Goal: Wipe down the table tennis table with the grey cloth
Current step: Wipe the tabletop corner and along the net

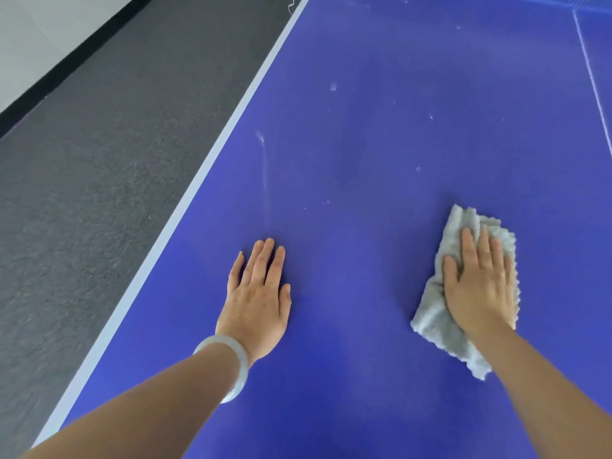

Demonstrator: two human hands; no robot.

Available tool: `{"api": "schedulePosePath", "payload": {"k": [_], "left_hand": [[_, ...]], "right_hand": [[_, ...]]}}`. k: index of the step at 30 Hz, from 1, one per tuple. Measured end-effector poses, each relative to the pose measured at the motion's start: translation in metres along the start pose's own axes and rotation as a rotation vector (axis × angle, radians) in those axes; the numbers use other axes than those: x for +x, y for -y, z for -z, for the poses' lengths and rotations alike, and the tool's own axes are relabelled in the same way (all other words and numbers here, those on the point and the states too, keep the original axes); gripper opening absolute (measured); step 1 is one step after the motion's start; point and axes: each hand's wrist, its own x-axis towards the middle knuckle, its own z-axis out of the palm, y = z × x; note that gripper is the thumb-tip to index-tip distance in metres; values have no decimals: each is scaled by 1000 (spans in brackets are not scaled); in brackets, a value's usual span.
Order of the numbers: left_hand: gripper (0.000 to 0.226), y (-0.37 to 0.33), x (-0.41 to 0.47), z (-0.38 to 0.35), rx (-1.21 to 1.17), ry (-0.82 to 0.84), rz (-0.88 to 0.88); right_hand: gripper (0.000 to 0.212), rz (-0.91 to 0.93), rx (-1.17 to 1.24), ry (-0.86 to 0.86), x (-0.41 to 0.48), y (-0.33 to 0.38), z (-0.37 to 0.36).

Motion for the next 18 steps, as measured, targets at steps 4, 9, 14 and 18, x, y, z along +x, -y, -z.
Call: {"api": "schedulePosePath", "payload": {"k": [4,9,14,18], "left_hand": [[64,1,0,0,17,13,6],[66,1,1,2,15,20,-7],[64,0,1,3,-12,15,2],[64,0,1,2,0,9,-2]], "right_hand": [[63,-184,35,-60,40,82,-7],[59,500,-59,21,-41,146,-35],[57,697,-126,57,-68,24,-18],[60,85,-28,-8,13,-13,7]]}}
